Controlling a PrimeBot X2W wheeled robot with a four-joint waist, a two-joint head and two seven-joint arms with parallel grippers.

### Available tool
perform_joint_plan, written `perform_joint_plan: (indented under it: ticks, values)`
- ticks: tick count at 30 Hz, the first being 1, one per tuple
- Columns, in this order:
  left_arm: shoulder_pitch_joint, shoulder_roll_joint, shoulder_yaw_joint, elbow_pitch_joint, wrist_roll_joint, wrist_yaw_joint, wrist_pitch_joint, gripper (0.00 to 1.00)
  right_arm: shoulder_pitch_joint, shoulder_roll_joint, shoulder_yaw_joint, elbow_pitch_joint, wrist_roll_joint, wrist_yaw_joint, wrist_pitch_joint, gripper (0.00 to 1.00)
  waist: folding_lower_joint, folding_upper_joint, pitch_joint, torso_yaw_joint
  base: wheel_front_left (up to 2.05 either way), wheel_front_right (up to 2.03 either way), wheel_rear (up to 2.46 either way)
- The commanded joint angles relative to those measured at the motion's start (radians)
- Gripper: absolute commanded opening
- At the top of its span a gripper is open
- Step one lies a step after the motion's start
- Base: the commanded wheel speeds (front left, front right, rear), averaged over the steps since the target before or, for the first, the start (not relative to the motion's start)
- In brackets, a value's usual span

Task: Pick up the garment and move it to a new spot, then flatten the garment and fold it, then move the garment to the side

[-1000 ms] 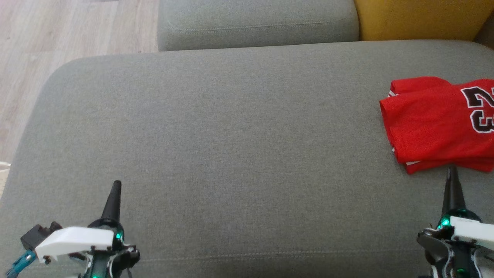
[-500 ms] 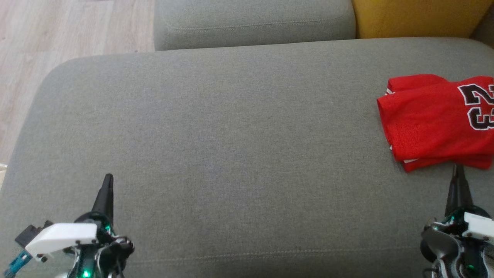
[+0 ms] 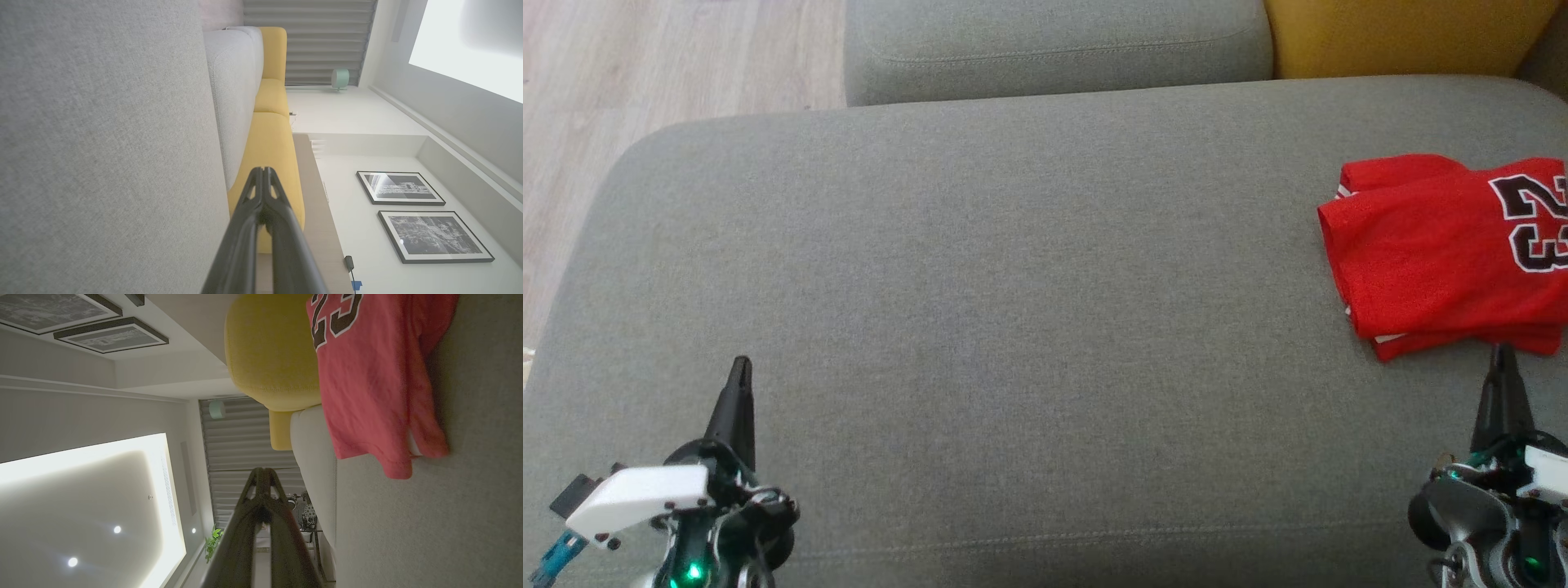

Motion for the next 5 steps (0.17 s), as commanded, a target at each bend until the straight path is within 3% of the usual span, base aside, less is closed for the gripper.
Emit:
perform_joint_plan:
  ticks: [1,5]
  values:
    - [-0.054,0.012,0.035,-0.027,-0.002,-0.007,0.006,0.00,-0.055,-0.014,0.019,-0.032,0.003,0.007,0.008,0.00,0.0000,0.0000,0.000,0.000,0.00,0.00,0.00]
    - [-0.054,0.011,0.038,-0.027,0.000,-0.007,0.008,0.00,-0.055,-0.013,0.017,-0.032,0.002,0.007,0.009,0.00,0.0000,0.0000,0.000,0.000,0.00,0.00,0.00]
